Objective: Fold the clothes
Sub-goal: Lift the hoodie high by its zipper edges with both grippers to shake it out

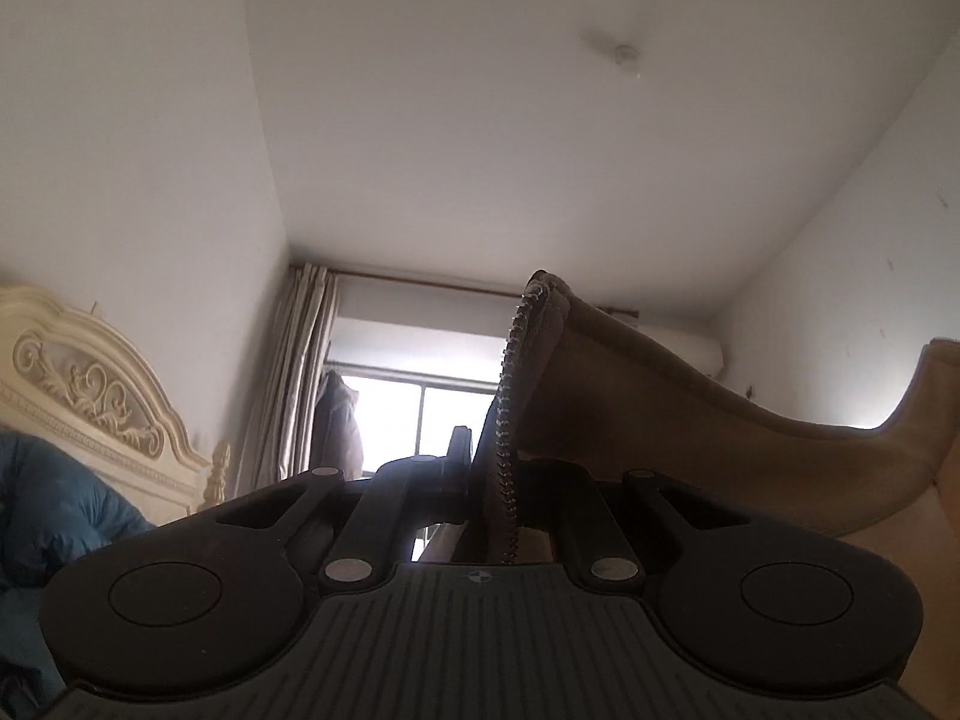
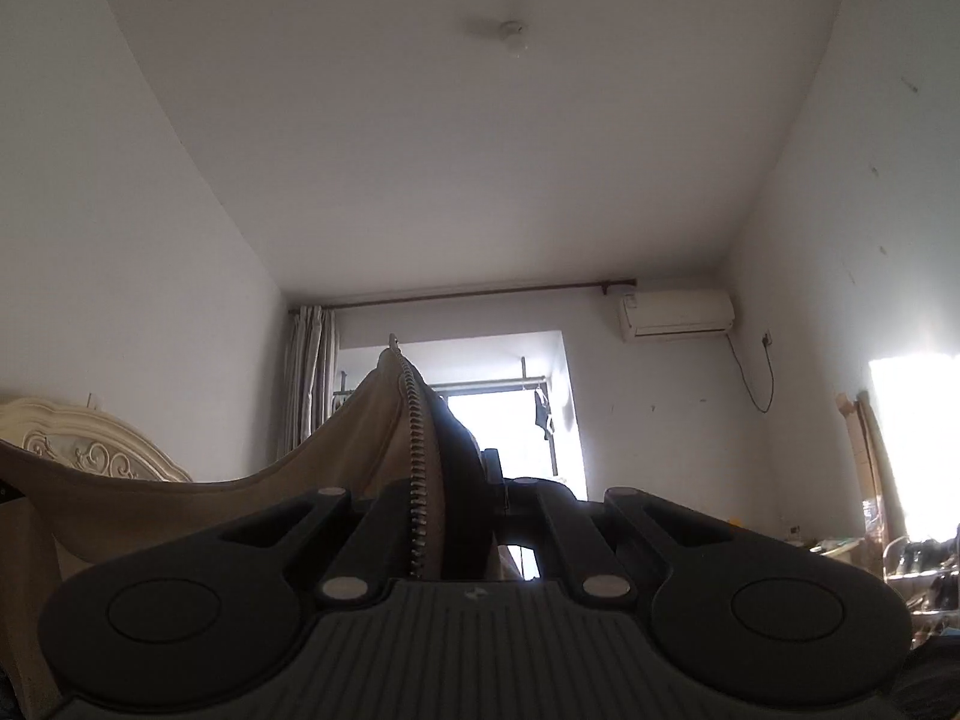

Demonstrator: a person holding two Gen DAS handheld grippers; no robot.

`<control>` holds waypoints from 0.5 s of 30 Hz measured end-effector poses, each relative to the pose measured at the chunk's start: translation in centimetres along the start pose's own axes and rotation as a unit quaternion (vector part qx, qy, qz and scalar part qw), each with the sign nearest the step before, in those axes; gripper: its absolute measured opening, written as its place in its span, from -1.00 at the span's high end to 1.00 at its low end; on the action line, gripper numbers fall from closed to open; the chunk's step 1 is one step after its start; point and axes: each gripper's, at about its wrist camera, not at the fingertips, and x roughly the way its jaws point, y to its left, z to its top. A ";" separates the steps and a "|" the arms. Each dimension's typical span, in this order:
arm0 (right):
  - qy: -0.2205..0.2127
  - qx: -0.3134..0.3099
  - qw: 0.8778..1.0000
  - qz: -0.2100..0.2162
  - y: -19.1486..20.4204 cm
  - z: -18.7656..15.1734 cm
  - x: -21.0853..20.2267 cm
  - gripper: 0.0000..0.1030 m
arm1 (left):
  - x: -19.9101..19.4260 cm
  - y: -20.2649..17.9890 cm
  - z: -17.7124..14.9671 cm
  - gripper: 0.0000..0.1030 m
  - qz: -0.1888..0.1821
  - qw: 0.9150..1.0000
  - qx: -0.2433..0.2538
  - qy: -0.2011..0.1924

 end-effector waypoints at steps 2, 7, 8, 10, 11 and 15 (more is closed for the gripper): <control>-0.019 0.001 1.000 0.004 0.0 1.2 -0.5 0.98 | 0.1 -0.6 1.8 0.88 0.005 1.000 0.014 -0.019; -0.054 -0.008 0.998 0.013 0.4 3.7 -1.5 0.98 | 0.2 -1.4 5.1 0.88 0.017 0.998 0.033 -0.043; -0.060 -0.009 0.998 0.014 0.5 4.1 -1.6 0.98 | 0.1 -1.6 5.7 0.88 0.019 0.998 0.036 -0.047; -0.072 -0.008 0.997 0.019 0.6 4.7 -2.0 0.98 | -0.3 -2.0 6.7 0.88 0.024 0.997 0.044 -0.057; -0.078 -0.009 0.997 0.021 0.6 5.0 -2.1 0.98 | -0.5 -2.2 7.0 0.88 0.026 0.996 0.049 -0.062; -0.085 -0.011 0.996 0.026 0.8 5.1 -2.0 0.98 | -1.0 -2.9 7.3 0.88 0.035 0.995 0.066 -0.072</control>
